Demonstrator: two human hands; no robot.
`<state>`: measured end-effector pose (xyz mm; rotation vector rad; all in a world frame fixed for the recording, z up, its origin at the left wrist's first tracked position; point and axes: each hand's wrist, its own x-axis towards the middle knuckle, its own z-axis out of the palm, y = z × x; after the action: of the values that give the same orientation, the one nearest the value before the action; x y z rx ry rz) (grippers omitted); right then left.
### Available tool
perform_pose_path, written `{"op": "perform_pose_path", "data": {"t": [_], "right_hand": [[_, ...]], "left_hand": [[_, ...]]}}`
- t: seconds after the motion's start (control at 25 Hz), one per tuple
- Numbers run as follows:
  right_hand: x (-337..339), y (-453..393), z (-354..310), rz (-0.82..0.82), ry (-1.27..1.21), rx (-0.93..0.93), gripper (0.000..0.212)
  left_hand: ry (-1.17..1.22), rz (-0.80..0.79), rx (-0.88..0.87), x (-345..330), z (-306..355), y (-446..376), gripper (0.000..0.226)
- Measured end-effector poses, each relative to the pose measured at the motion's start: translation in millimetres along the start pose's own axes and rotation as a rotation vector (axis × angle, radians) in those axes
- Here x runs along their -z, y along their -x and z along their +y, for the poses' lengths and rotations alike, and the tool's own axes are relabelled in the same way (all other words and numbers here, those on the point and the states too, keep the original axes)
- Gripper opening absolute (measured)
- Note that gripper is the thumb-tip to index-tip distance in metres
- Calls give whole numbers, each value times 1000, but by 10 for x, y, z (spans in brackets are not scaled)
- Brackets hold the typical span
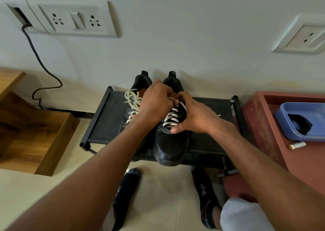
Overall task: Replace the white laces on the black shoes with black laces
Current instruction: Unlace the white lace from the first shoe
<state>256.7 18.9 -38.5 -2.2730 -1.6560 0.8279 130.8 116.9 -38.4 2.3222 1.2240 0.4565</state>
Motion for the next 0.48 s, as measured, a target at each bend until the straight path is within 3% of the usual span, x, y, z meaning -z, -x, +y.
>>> {"op": "perform_pose_path", "data": {"t": [0.08,0.2,0.28,0.48], "right_hand": [[8,6,-6,5,9,-2,122],[23,16,-30,5,14,-24,121],[44,19,-33,-1,10,-43,121],[19,27,-51,-3,5,-43,119]], "left_hand": [[107,43,53,17,39,13,4],[608,137,406,24,123,52,16],[727,149,492,6,184,71,21],[-28,-42,119,86,128,38,23]]}}
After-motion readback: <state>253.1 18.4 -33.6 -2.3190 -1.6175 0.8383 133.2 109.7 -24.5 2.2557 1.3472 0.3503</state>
